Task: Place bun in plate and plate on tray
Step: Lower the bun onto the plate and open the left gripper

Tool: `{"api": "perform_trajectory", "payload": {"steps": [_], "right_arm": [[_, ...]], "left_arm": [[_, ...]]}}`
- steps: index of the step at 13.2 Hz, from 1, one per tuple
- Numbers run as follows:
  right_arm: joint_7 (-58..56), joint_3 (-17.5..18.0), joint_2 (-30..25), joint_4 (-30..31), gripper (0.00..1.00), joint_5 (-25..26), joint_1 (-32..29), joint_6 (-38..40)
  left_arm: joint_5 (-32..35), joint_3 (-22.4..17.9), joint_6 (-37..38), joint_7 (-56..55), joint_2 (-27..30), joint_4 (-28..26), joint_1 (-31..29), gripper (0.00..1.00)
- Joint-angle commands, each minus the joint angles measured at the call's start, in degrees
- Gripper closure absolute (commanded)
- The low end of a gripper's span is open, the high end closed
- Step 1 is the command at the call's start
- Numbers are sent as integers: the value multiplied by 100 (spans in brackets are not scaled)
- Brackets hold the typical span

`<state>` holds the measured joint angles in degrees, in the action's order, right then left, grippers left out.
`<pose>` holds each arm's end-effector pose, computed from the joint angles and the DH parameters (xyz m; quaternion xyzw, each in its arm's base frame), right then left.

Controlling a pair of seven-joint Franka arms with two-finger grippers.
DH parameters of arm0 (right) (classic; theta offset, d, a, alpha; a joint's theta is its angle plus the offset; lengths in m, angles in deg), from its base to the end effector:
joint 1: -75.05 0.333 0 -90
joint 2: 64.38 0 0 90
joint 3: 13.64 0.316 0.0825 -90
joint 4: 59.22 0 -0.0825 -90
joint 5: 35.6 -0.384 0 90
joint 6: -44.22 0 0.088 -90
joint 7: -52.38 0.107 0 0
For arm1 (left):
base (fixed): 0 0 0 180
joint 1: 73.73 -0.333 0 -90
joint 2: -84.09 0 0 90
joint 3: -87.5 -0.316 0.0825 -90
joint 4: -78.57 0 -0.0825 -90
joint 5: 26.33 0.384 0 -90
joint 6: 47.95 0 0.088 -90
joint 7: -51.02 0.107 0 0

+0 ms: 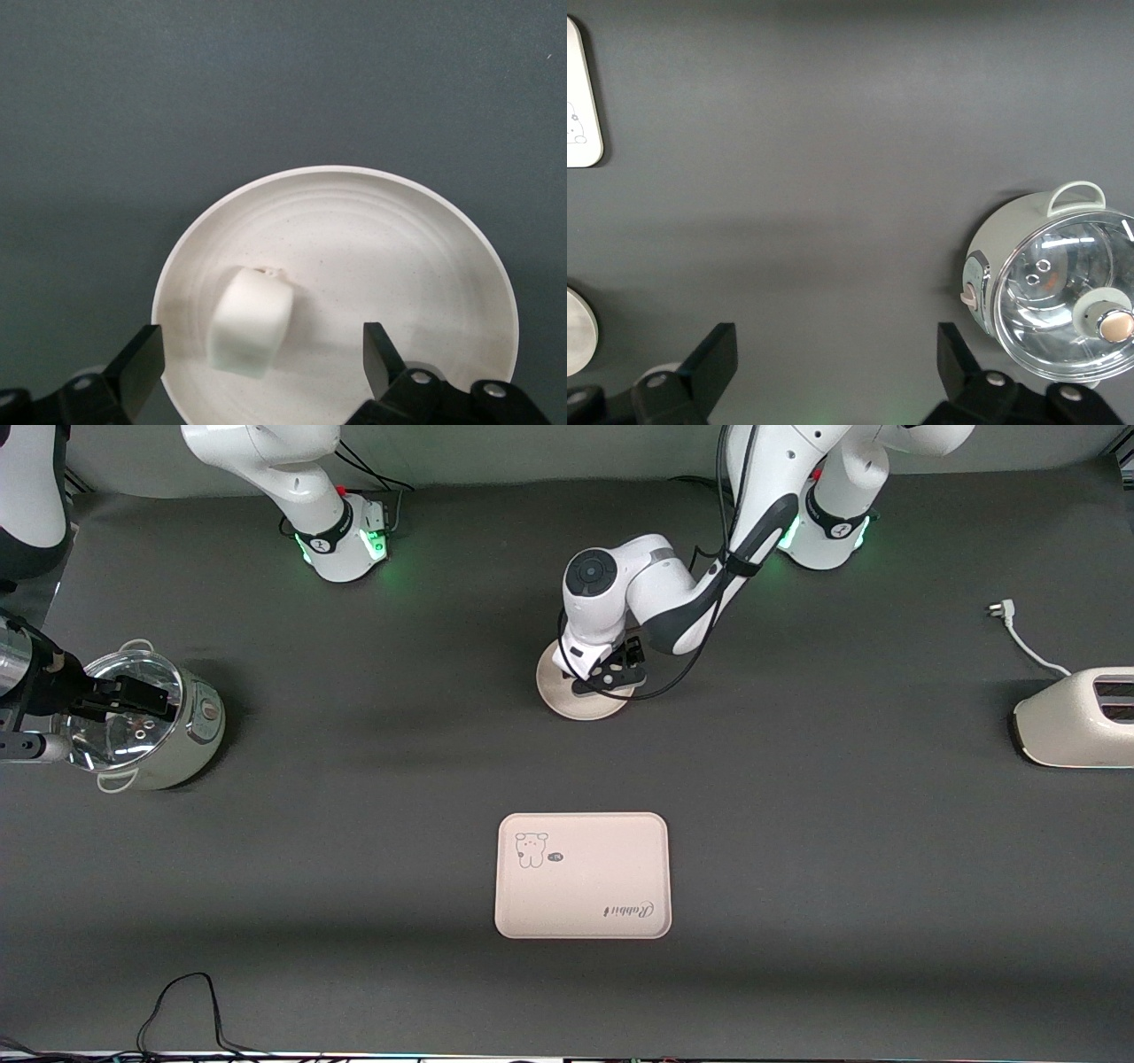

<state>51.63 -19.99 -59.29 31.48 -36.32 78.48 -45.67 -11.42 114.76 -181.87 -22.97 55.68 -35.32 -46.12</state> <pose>0.5764 -0.0255 0.5686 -0.9985 0.0193 0.0511 0.0030 0.3550 -0.4847 0.2301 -0.9948 -0.0922 0.0353 0.0249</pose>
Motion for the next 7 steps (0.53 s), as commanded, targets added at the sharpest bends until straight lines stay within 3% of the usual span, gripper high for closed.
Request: {"api": "perform_trajectory", "payload": {"steps": [1,3,7], "right_arm": [[-48,20,-140,141,0,108,-27,-64],[-22,28,-166,150,0,99,-9,-55],[-5,81,-272,264,0,20,191,-82]], "left_arm": [[135,-54,67,-73,-42,199,78,0],[283,-97,329,372,-24,515,-88,0],[284,-89,1620,2103,11,1463,-834,0]]}}
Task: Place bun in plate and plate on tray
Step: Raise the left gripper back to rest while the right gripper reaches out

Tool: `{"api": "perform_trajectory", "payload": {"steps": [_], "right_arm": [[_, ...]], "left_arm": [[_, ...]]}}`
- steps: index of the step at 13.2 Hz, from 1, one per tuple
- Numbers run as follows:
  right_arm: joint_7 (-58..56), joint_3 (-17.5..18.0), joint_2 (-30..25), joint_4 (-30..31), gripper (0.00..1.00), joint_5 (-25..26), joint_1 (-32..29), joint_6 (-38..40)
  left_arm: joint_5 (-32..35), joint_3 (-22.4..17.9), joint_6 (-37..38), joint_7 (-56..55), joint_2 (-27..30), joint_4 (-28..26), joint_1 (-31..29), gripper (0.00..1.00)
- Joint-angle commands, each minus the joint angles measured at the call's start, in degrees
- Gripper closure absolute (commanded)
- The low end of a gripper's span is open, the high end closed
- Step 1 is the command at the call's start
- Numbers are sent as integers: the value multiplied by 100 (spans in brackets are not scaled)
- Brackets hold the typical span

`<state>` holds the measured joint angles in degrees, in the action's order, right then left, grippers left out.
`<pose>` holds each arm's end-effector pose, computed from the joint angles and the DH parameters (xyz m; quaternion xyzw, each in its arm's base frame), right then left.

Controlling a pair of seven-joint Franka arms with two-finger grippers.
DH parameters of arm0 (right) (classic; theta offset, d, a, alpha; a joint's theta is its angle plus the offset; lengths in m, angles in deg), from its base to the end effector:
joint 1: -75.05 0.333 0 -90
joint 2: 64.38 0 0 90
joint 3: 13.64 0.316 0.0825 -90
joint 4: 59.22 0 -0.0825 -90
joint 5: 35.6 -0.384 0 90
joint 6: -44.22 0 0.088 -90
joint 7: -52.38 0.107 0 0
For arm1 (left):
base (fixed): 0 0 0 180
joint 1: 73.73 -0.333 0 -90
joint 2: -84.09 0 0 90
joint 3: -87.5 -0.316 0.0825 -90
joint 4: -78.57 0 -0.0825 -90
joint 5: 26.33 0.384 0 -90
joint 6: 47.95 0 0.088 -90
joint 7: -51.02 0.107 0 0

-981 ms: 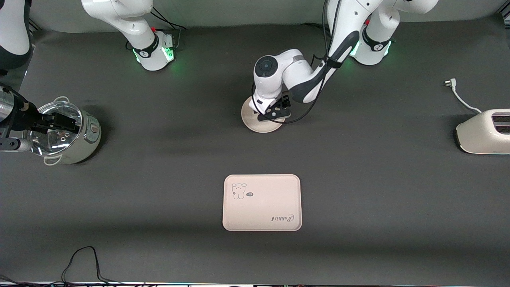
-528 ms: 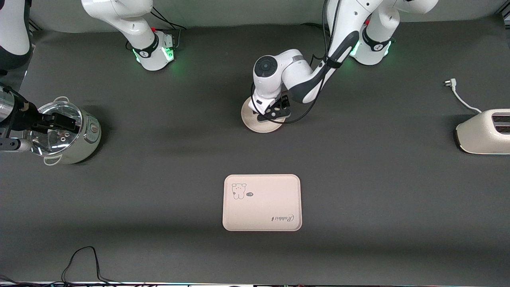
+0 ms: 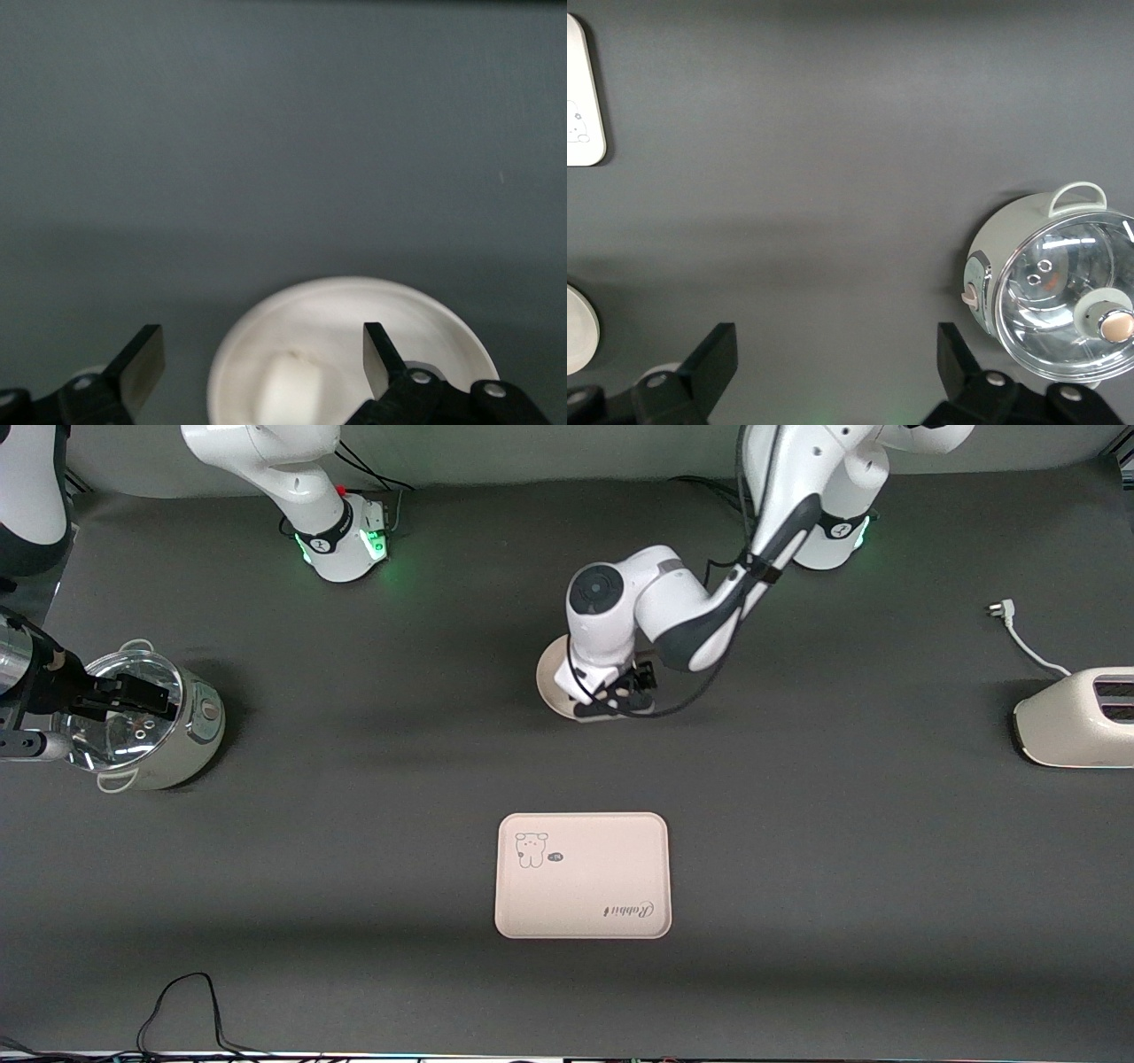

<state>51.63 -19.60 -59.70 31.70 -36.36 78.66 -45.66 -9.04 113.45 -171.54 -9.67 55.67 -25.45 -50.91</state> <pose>0.5747 -0.0199 0.5709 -0.9987 0.0143 0.0496 0.0037 0.4432 -0.4569 0.2815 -0.9983 -0.0327 0.0139 0.0461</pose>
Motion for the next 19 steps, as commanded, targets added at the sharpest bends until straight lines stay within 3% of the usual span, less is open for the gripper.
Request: {"api": "perform_trajectory", "payload": {"steps": [1,4,7,10,12,14,17,19], "right_arm": [[39,24,-240,251,0,24,323,-82],[976,33,-240,251,0,15,1078,-99],[2355,42,-187,242,0,-221,2132,-240],[3972,42,-12,216,0,-442,3300,-660],[4948,42,225,172,0,-442,4118,-1029],[5181,42,392,58,0,-442,4533,-1180],[5032,51,490,57,0,-486,4684,-1276],[4455,25,368,669,0,-827,4676,-1793]], "left_arm": [[-6,68,921,1352,82,714,-627,0],[-496,104,1862,2672,459,1303,-1497,0],[-666,112,2022,4078,951,1384,-2586,0],[-683,112,2241,4644,1268,1410,-3334,0],[-1181,25,2845,5196,1496,1760,-3739,0],[-1342,-185,3366,5549,1795,1859,-3951,0],[-1238,-538,3333,6058,2120,1605,-3961,0],[-1018,-547,3306,6174,2348,1307,-3961,0]]}}
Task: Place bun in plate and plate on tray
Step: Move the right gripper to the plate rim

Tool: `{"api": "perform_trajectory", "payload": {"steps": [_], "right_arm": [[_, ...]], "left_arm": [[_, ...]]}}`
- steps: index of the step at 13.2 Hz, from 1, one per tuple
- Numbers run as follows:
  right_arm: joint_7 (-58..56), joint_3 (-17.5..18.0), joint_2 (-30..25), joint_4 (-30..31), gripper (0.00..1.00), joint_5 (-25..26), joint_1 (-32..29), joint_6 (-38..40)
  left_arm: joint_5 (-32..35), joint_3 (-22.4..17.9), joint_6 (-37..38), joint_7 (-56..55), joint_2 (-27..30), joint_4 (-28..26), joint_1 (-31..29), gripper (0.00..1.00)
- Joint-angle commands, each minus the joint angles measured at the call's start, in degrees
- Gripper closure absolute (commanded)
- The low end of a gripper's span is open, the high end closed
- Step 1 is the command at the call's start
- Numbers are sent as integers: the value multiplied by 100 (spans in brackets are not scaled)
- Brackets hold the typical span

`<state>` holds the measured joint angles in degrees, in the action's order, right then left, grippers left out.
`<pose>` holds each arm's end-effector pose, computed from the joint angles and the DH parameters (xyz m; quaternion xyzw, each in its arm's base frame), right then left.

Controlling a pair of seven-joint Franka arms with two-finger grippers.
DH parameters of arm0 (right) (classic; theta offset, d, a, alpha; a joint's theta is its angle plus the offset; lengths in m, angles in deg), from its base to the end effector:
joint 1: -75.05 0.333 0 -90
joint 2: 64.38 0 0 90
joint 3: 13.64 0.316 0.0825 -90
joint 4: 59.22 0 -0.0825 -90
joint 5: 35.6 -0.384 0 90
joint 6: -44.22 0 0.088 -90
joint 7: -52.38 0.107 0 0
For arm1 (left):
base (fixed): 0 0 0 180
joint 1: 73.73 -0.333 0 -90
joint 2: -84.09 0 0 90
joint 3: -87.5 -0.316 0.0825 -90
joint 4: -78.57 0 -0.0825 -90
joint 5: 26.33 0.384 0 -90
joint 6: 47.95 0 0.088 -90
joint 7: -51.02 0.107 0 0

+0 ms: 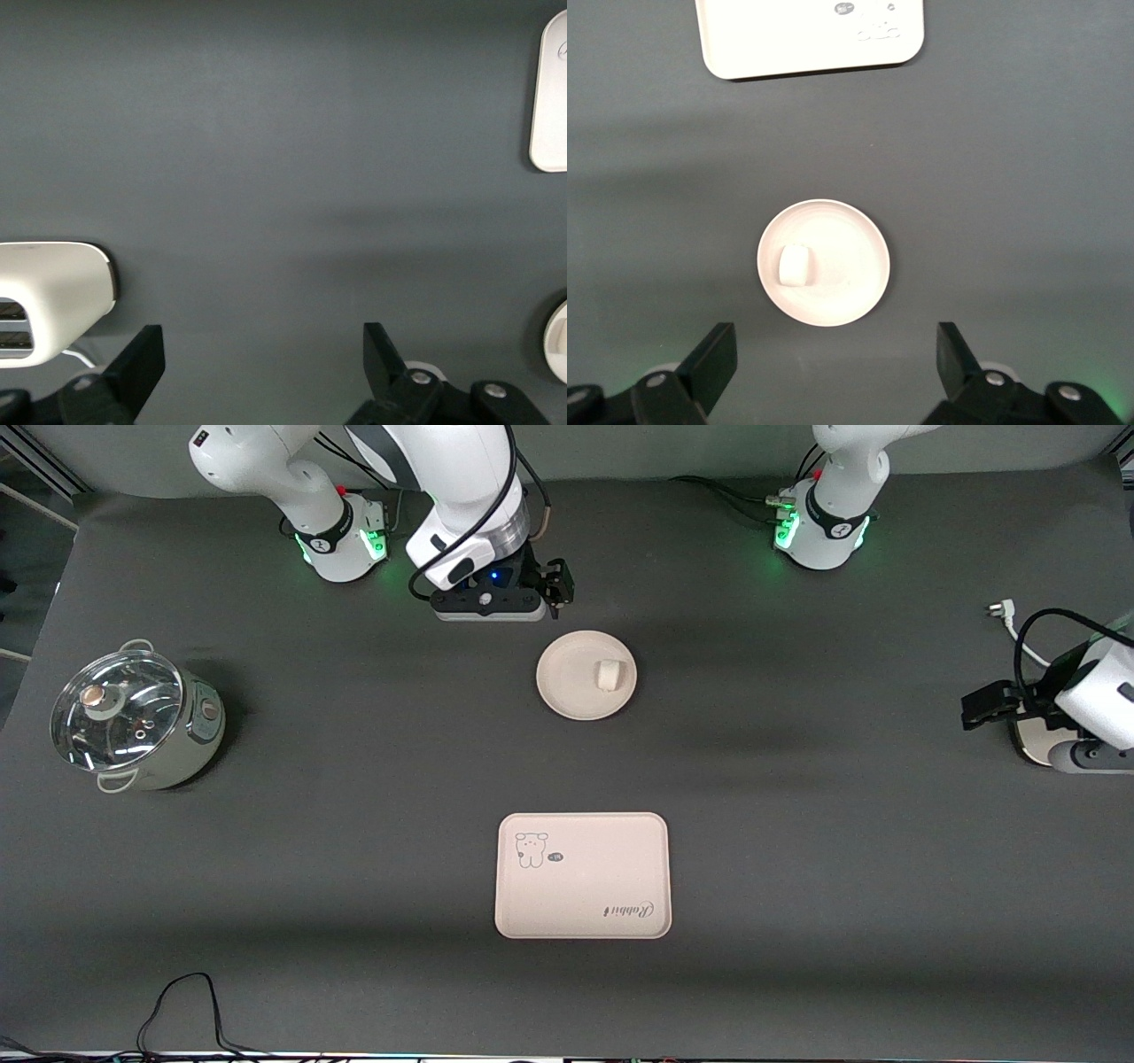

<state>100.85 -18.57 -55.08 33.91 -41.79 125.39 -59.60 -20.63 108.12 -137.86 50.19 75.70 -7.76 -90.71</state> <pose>0.4235 0.4472 0.5253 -0.9981 0.0383 0.0248 0.0403 0.5941 -0.0125 0.5754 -0.9987 0.0255 0.0363 0.0254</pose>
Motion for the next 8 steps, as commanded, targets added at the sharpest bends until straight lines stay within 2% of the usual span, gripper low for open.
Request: {"api": "perform_trajectory", "payload": {"steps": [1,3,5,8], "right_arm": [[-670,-96,-243,861,0,-338,-24,-724],[-777,-96,-594,1914,0,-478,-33,-1802],[-1180,-96,-710,2865,0,-1257,-24,-2902],[-1971,-96,-343,3553,0,-1788,28,-3941]], "left_arm": [[98,-14,-97,301,513,-673,-16,0],[80,-14,-221,355,716,-955,-104,0],[28,-32,-212,346,874,-1157,-139,0],[-96,-164,-212,477,1042,-1351,-139,0]]}}
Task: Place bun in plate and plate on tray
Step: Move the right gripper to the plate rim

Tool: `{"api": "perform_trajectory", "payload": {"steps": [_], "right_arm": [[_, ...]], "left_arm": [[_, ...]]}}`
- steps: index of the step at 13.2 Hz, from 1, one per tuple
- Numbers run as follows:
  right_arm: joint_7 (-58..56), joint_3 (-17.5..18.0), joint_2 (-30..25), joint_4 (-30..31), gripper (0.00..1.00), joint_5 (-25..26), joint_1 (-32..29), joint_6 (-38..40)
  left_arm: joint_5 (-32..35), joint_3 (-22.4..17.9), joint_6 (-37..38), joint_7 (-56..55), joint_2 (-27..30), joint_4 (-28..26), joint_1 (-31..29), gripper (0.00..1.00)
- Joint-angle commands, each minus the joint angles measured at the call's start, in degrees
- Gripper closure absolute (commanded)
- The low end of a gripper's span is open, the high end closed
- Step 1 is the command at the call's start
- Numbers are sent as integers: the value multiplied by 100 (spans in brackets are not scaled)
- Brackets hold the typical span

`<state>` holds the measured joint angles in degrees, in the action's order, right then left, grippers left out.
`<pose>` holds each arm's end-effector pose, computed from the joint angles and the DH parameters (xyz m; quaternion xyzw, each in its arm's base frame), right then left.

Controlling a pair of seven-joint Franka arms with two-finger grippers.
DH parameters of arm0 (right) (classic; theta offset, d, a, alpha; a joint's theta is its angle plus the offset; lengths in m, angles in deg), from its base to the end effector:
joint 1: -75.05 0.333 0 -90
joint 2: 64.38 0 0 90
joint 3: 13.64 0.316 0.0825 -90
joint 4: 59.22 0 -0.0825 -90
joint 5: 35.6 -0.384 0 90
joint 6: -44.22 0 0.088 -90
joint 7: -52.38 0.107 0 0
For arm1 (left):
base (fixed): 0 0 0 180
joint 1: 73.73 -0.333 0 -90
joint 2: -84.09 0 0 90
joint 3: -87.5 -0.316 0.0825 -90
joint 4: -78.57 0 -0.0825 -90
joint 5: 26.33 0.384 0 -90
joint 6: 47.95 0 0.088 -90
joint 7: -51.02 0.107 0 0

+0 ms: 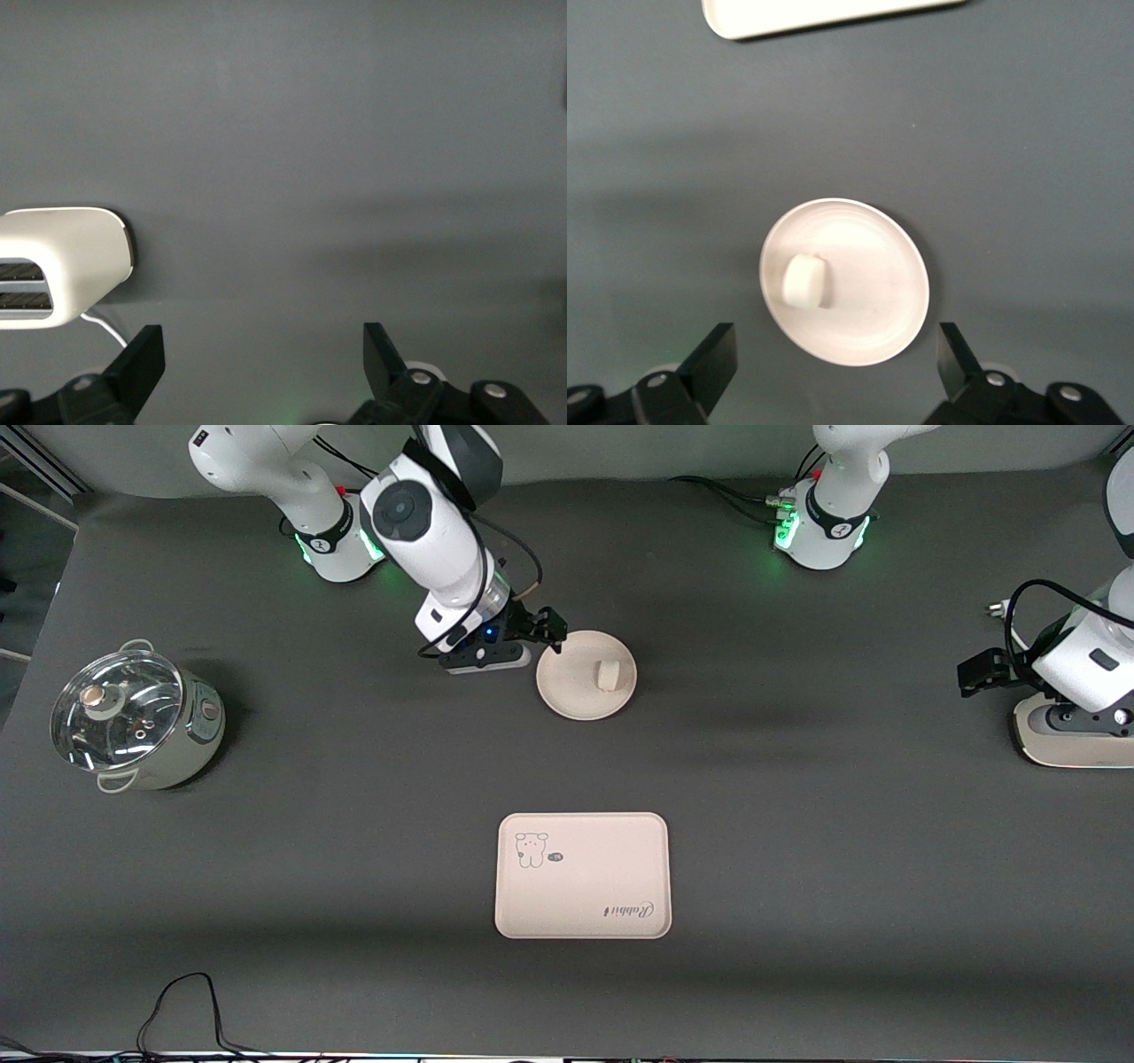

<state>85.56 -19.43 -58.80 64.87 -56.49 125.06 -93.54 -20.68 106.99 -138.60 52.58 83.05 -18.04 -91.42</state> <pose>0.4018 0.3952 0.3649 -0.9891 0.0297 0.0242 0.1424 0.5540 -0.0056 0.5622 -0.9966 0.0329 0.0603 0.0463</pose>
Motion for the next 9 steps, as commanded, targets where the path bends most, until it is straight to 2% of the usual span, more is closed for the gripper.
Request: {"api": "perform_trajectory", "payload": {"steps": [1,4,6,9], "right_arm": [[-488,15,301,511,0,-380,96,-863],[-497,33,925,801,0,-582,385,-2110],[-568,33,1242,863,0,-775,527,-2596],[-559,42,1682,889,0,-794,747,-3098]], "left_arm": [[-91,-59,-155,300,315,-315,-60,0],[-74,-68,-321,537,315,-306,-68,0],[-38,-94,-358,582,324,-306,-77,0],[-38,-191,-331,582,324,-306,-69,0]]}}
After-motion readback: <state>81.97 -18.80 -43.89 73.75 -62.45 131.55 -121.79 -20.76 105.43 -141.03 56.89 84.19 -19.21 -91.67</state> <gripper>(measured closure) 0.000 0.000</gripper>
